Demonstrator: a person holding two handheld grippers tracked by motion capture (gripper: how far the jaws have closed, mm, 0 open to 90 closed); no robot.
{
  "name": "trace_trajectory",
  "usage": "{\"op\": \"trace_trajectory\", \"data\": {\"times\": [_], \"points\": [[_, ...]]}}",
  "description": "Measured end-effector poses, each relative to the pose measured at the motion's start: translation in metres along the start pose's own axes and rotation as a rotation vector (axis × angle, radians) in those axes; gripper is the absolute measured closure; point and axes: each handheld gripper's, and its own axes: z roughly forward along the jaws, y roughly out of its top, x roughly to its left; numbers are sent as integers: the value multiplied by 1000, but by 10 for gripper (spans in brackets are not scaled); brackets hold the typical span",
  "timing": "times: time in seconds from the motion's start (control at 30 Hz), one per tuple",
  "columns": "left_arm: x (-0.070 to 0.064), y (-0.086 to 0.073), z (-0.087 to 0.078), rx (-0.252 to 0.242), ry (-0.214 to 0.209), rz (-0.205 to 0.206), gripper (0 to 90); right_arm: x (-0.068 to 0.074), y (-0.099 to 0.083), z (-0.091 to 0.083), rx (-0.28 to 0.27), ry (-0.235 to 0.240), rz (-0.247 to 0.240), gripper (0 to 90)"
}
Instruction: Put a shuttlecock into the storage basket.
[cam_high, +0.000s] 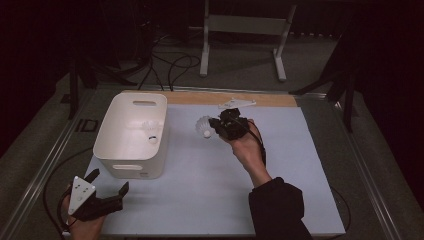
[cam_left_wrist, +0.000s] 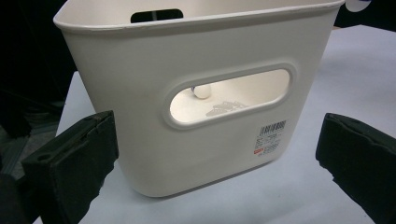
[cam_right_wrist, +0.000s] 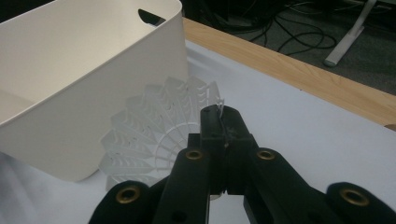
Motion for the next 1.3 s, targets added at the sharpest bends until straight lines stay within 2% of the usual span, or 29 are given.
{"op": "trace_trajectory", "data": {"times": [1.3], "points": [[0, 0, 0, 2, -3, 3, 1, -2, 21, 1, -43, -8, 5, 893]]}}
